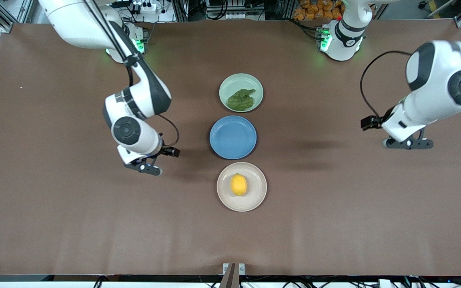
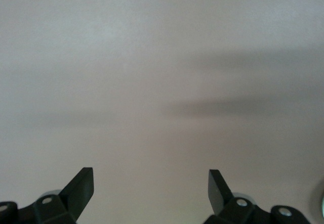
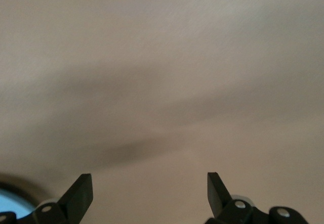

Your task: Place lemon and lettuce in plates

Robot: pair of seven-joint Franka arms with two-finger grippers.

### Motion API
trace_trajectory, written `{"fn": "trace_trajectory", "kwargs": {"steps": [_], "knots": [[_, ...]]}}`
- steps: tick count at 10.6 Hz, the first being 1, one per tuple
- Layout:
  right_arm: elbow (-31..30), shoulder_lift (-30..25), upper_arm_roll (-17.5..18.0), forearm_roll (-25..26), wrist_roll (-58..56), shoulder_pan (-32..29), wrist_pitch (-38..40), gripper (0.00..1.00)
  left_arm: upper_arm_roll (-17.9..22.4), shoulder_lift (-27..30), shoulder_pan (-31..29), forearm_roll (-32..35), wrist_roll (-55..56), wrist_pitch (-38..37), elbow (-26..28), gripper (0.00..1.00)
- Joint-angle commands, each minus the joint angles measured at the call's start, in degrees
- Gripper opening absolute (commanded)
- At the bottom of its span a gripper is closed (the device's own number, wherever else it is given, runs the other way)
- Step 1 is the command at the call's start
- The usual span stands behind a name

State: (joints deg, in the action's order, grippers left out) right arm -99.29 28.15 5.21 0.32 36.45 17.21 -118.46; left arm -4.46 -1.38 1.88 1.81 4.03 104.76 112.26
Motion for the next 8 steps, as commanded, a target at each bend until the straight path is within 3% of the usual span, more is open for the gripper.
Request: {"fn": "trace_trajectory", "kwargs": {"steps": [1,5,8], "knots": [[-1.9,-2.0,1.4,1.2,-6.2,-5.6,0.2,1.0,0.2,2.1,0.0,-1.5,-1.6,-9.6,-6.4,1.0],[-2.6,-6.2,1.3,1.2,-17.8,-15.0,2.8,1.0,0.2,3.1,0.0,-1.5,-1.8,-20.3,-17.1,1.0],[-11.6,-14.8,1.3,1.3,-18.2,-15.0,1.7,1.0,0.2,3.2,-0.2,-1.5,-1.8,-22.9,-23.0,1.0]]}}
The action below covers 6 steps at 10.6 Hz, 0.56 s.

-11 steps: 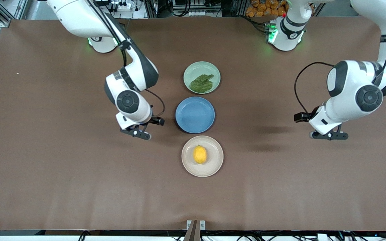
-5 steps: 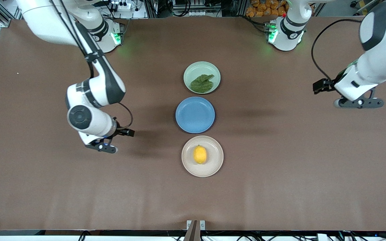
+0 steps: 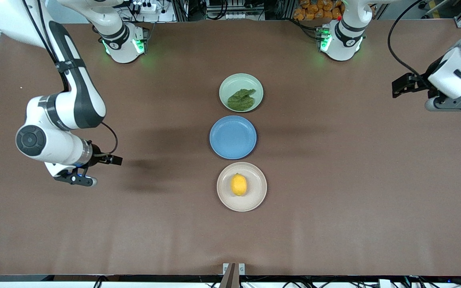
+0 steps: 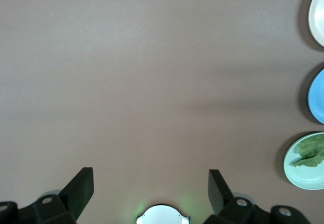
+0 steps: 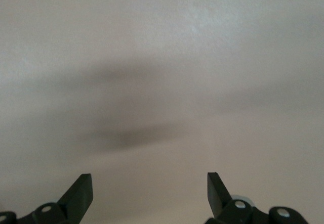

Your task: Place lemon and lettuce in plates

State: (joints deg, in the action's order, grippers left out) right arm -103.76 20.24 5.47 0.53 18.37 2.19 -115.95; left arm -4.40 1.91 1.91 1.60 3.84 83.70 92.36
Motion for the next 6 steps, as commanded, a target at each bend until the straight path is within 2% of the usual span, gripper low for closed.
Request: {"fn": "trace_trajectory", "kwargs": {"steps": [1,4,6], "knots": [[-10.2,-10.0,1.0,1.1,-0.1,0.5,-0.9,1.0,0.2,-0.2,-0.4,-1.3,-1.6,-1.9,-4.4,1.0],[-15.8,-17.4,1.0,1.1,-2.2,0.7,-1.1,1.0,0.1,-0.9,-1.1,-1.2,-1.4,-1.2,-4.8,1.0],[-15.8,-19.9,1.0,1.1,-4.1,0.6,-0.6,1.0,0.0,-0.9,-1.1,-1.3,-1.4,-0.2,-3.9,1.0]]}}
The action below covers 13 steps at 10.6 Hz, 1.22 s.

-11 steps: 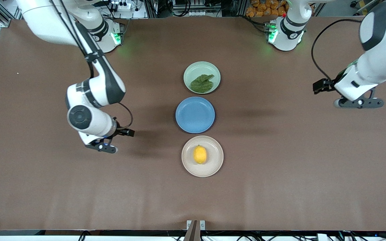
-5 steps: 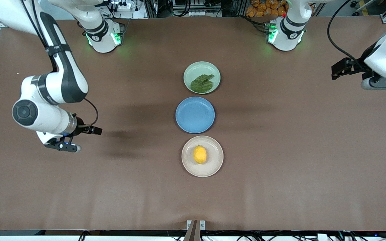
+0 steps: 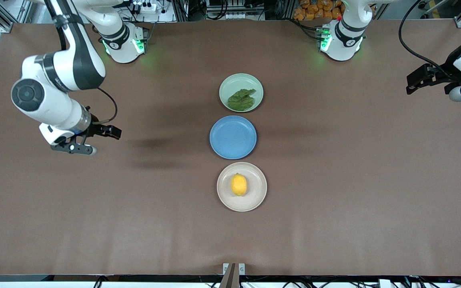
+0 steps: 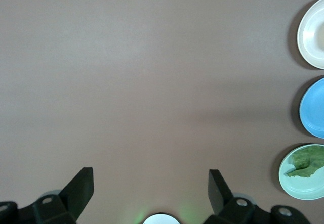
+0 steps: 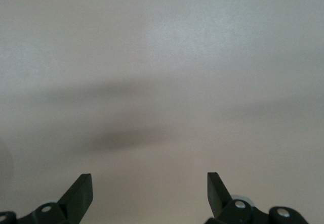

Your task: Place lemon and lettuce in plates

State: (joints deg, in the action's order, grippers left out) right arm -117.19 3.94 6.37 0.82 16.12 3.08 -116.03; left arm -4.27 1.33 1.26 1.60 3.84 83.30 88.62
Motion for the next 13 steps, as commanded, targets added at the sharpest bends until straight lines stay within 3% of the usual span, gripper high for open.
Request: {"fn": "trace_trajectory", "kwargs": {"steps": [1,3,6,10,13], "knots": [[-1.1,-4.0,0.0,0.8,-2.9,-0.7,-0.5,1.0,-0.1,-0.3,-0.5,-1.4,-1.4,0.6,0.7,1.0],[2.0,-4.9,-0.2,0.8,-3.1,-0.9,0.4,1.0,-0.1,-0.3,-0.6,-2.1,-1.5,1.2,1.7,1.0],[12.8,-4.6,-0.3,0.9,-5.2,-0.7,7.8,1.0,-0.4,-2.6,-0.6,-2.0,-1.2,1.6,1.3,1.0],[22.2,-4.7,-2.5,0.3,-11.6,-1.6,19.5,1.0,-0.4,-2.7,-0.5,-2.0,-1.5,1.6,1.4,1.0],[26.2,-4.8,-3.5,0.1,-12.8,-2.2,24.5,1.0,-0.5,-2.7,-0.4,-1.8,-1.6,1.6,1.4,1.0]]}}
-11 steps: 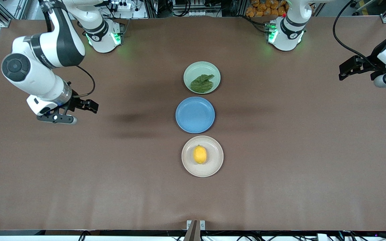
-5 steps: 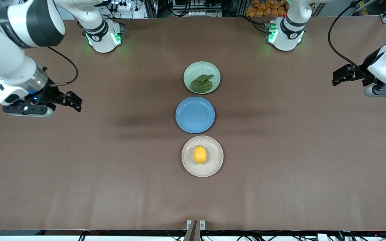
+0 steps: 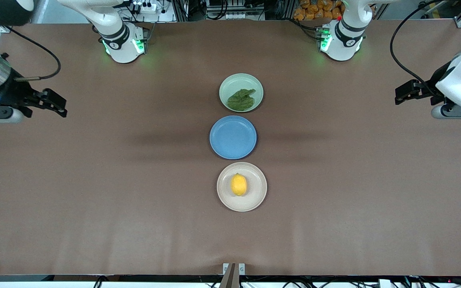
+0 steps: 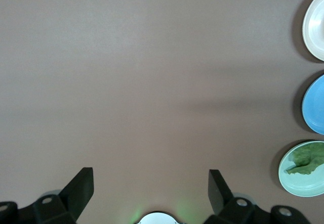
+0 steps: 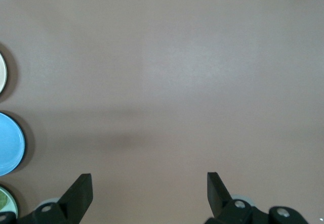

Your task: Place lemon and lettuce in plates

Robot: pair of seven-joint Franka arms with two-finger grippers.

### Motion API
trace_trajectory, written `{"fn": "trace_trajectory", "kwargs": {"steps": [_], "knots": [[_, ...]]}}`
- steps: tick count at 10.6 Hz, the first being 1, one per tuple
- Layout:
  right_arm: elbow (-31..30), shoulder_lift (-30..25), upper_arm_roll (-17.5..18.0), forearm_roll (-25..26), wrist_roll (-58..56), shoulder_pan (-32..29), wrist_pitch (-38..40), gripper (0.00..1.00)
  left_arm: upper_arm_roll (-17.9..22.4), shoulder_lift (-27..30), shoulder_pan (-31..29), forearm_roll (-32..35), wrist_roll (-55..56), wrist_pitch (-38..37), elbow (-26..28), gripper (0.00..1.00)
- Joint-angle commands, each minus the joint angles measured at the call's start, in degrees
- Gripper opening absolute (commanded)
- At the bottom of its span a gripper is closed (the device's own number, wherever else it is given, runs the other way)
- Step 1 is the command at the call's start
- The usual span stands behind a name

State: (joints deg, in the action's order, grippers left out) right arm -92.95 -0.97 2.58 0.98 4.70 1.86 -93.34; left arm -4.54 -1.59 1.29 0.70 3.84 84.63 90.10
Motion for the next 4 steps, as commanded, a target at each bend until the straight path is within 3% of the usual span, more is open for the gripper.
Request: {"fn": "trace_trajectory", "kwargs": {"steps": [1,4], "knots": [[2.2,0.1,0.2,-0.1,-2.4,-1.0,2.5,1.0,-0.3,0.3,-0.2,-1.0,-1.6,0.3,-0.1,1.0],[2.8,-0.1,0.1,-0.3,-4.5,-1.0,2.9,1.0,-0.3,0.2,-0.3,-1.1,-1.6,0.3,0.0,1.0]]}}
